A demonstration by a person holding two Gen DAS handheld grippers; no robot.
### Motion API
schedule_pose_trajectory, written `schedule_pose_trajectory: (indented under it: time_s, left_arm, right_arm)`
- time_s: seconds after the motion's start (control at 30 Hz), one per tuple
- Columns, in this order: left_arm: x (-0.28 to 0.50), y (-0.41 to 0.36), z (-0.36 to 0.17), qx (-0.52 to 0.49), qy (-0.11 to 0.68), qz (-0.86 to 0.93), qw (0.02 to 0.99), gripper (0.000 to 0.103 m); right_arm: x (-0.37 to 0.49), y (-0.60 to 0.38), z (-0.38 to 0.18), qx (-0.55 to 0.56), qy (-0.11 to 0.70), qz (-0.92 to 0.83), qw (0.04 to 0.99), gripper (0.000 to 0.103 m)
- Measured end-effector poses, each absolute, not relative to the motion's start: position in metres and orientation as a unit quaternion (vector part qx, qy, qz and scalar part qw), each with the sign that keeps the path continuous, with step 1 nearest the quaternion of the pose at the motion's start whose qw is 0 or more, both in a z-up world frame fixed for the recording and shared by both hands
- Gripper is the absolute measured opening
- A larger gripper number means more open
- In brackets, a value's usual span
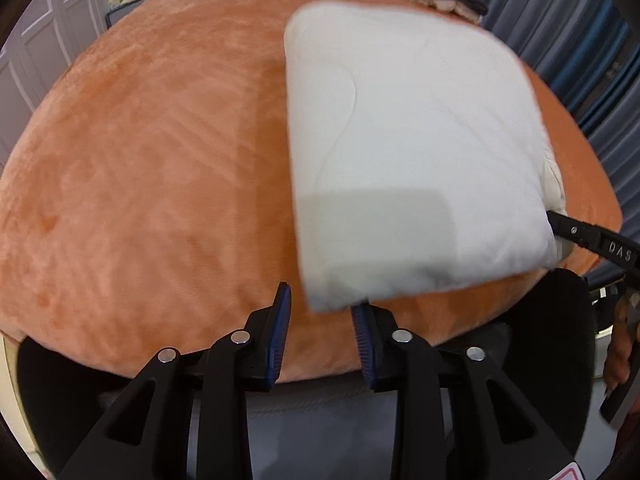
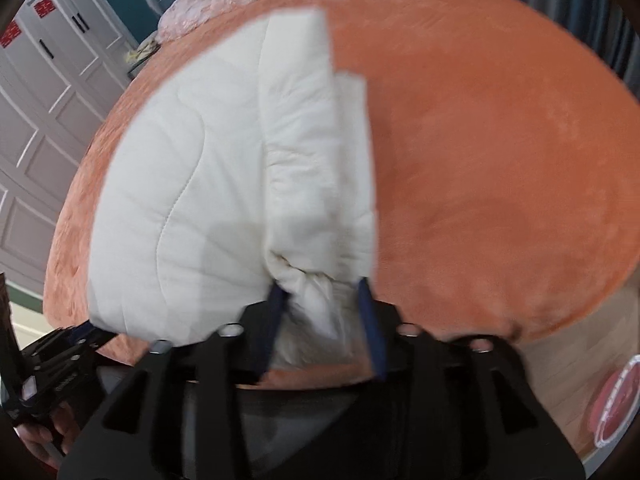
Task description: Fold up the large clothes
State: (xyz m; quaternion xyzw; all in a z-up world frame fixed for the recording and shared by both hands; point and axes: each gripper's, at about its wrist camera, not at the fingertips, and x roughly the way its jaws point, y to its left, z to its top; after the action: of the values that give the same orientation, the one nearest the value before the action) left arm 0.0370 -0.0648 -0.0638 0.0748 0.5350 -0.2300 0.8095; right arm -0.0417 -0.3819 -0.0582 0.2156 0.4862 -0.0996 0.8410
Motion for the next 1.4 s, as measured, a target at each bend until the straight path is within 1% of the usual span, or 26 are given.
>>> schedule_pose_trajectory:
  time_s: [0.03,0.2,0.3,0.37,0.4,0.47,0.63,0.7,0.73,0.77,0.8,0.83,0.87,0.93,1.03,1.1,1.17,1.23,1.4]
  left_arm:
    - [0.036,-0.057,-0.057,0.072,0.53,-0.232,0.812,0.032]
    - [0.05,-0.016,-0.015,0.024,0.501,-0.209,0.84,0.032]
    - [0.077,-0.018,0.005,-0.009,0.482,-0.209,0.851,0.032]
    - [0.099,-0.031,0.02,-0.015,0.461,-0.212,0.862,0.032]
    - [0.111,-0.042,0.027,-0.014,0.451,-0.211,0.867,0.032]
    - [0.131,-0.065,0.035,-0.011,0.437,-0.218,0.873,0.032]
    - [0.193,-0.122,0.027,-0.04,0.462,-0.237,0.854,0.032]
    - [0.205,-0.139,0.019,-0.051,0.474,-0.247,0.843,0.032]
    - [0.209,-0.146,0.014,-0.051,0.48,-0.242,0.842,0.032]
    - [0.214,-0.158,0.006,-0.049,0.486,-0.244,0.838,0.032]
    - [0.216,-0.165,0.001,-0.045,0.488,-0.246,0.836,0.032]
    - [0.215,-0.174,-0.004,-0.036,0.49,-0.244,0.836,0.032]
    - [0.214,-0.179,-0.008,-0.029,0.491,-0.246,0.835,0.032]
    - [0.21,-0.191,-0.019,-0.01,0.492,-0.251,0.834,0.032]
    - [0.204,-0.213,-0.042,0.036,0.483,-0.241,0.841,0.032]
    - [0.202,-0.221,-0.051,0.057,0.474,-0.231,0.848,0.032]
    - [0.201,-0.227,-0.056,0.07,0.468,-0.225,0.852,0.033]
    - [0.201,-0.23,-0.066,0.084,0.46,-0.218,0.857,0.034]
    - [0.204,-0.23,-0.081,0.081,0.453,-0.21,0.862,0.035]
  right_arm:
    - [-0.047,-0.384,-0.049,0.213,0.476,-0.103,0.847,0.049]
    - [-0.05,-0.402,-0.006,0.239,0.433,-0.104,0.863,0.05]
    - [-0.027,-0.416,0.015,0.261,0.402,-0.093,0.873,0.056]
    - [-0.003,-0.423,0.026,0.271,0.388,-0.086,0.876,0.065]
    - [0.015,-0.428,0.029,0.279,0.384,-0.083,0.876,0.068]
    - [0.043,-0.434,0.027,0.303,0.382,-0.076,0.87,0.075]
    - [0.098,-0.447,-0.005,0.356,0.403,-0.095,0.838,0.077]
    - [0.114,-0.451,-0.03,0.366,0.423,-0.112,0.821,0.077]
    - [0.121,-0.451,-0.044,0.374,0.436,-0.114,0.811,0.069]
    - [0.124,-0.45,-0.053,0.381,0.444,-0.105,0.804,0.042]
    - [0.124,-0.448,-0.059,0.392,0.445,-0.093,0.8,0.03]
    - [0.12,-0.446,-0.057,0.389,0.429,-0.091,0.81,0.018]
    - [0.114,-0.443,-0.051,0.371,0.414,-0.095,0.826,0.015]
    - [0.107,-0.441,-0.049,0.338,0.404,-0.117,0.842,0.015]
    - [0.107,-0.446,-0.072,0.341,0.414,-0.13,0.834,0.015]
    - [0.109,-0.448,-0.088,0.341,0.417,-0.132,0.832,0.018]
    - [0.113,-0.447,-0.095,0.333,0.418,-0.135,0.834,0.023]
    - [0.115,-0.446,-0.104,0.33,0.417,-0.134,0.836,0.026]
    - [0.117,-0.443,-0.117,0.322,0.41,-0.134,0.843,0.028]
